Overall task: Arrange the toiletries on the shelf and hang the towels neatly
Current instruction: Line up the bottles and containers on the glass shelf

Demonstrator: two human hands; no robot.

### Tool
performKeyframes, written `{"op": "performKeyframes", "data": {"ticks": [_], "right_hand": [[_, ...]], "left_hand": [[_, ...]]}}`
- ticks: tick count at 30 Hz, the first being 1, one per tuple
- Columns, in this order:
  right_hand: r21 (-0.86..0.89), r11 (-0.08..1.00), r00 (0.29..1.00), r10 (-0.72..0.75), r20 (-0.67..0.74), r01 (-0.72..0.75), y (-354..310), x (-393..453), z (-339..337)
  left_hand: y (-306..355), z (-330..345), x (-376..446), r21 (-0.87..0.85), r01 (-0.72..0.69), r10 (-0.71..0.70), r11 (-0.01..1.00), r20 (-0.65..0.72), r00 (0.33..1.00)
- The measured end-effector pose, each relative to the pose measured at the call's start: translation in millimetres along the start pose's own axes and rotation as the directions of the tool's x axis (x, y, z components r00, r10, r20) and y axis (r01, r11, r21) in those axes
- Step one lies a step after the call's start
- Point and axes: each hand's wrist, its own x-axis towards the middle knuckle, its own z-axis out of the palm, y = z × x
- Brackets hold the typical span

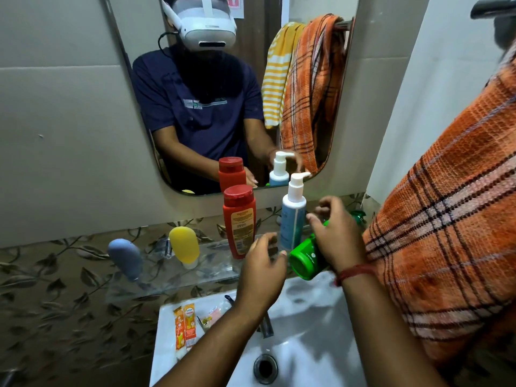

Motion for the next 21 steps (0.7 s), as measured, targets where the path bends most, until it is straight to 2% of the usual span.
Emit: {"op": "performKeyframes", "data": {"ticks": [1, 2, 3, 5, 8, 10, 13, 15, 21], "right_hand": [[0.034, 0.998, 0.986, -0.049, -0.158, 0.056, -7, -13, -4], [0.045, 0.99, 0.959, -0.116, -0.259, 0.132, -15, -27, -4], [0.053, 0.978, 0.941, -0.178, -0.289, 0.202, -25, -40, -2], [0.123, 0.955, 0.951, -0.242, -0.194, 0.269, -39, -58, 17], [0.207, 0.963, 0.977, -0.193, 0.088, 0.172, -48, -58, 54], [0.215, 0.974, 0.961, -0.122, 0.246, 0.069, -54, -52, 72], [0.183, 0.983, 0.928, -0.045, 0.371, -0.025, -58, -46, 87], [0.166, 0.985, 0.922, -0.017, 0.386, -0.052, -58, -46, 90], [0.138, 0.988, 0.926, 0.006, 0.377, -0.062, -55, -50, 93]], "left_hand": [[-4, -7, -6, -0.031, -0.004, 0.002, 1.0, -0.063, 0.998], [-9, -14, -12, -0.062, -0.017, 0.009, 0.998, -0.128, 0.992], [-13, -21, -17, -0.079, -0.035, 0.019, 0.996, -0.197, 0.98], [-21, -34, -21, -0.098, -0.065, 0.028, 0.993, -0.334, 0.942], [-32, -45, -9, -0.094, -0.03, -0.013, 0.995, -0.423, 0.906], [-34, -47, 0, -0.077, 0.015, -0.042, 0.997, -0.363, 0.931], [-31, -47, 5, -0.08, 0.089, -0.101, 0.993, -0.163, 0.981], [-32, -47, 5, -0.095, 0.093, -0.101, 0.991, -0.078, 0.992], [-28, -56, 0, -0.151, 0.116, -0.113, 0.982, 0.029, 0.993]]}}
